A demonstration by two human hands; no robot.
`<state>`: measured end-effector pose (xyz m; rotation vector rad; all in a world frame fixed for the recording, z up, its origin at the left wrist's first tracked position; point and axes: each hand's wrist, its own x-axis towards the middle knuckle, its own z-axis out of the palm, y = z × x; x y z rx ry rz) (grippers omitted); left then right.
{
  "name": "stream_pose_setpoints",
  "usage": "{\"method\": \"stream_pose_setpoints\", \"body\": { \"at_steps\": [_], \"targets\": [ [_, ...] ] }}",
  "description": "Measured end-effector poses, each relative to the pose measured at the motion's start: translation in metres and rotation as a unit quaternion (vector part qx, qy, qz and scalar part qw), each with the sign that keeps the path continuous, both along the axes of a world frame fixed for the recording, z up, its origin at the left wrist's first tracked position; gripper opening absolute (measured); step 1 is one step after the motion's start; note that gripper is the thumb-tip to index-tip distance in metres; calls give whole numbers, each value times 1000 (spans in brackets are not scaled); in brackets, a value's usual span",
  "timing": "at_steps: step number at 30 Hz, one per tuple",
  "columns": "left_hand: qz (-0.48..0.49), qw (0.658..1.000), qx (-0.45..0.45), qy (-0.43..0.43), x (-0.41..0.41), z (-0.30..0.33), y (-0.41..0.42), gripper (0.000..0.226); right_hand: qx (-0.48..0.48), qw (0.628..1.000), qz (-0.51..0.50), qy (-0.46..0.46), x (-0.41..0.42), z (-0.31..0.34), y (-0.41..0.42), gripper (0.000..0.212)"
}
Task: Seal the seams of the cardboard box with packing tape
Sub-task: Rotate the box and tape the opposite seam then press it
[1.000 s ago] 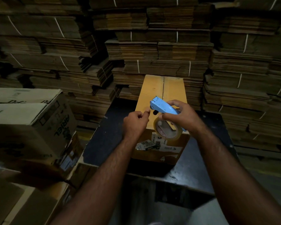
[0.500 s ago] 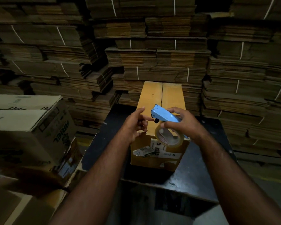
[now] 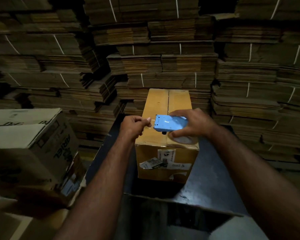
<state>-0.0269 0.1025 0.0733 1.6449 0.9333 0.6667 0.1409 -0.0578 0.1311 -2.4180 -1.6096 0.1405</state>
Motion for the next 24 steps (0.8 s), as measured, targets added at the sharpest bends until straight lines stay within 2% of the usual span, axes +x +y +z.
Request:
{"method": "stream_pose_setpoints", "body": {
  "at_steps": [6,9,16,24],
  "targets": [
    [67,998,-2,-3,-30,-21,13,25,-86,994,41,-50,-10,1,19,83],
    [94,995,-5,26,-47,-40,22,26,-122,988,63,-72,-15,-6,31,83],
    [89,991,-19,102,-47,-74,30,25,-174,971,98,-131,-26,-11,54,83],
    [67,991,-57,97,-37,-104,37,30,-225,958,86,-153,-39,-9,72,80]
  ]
}}
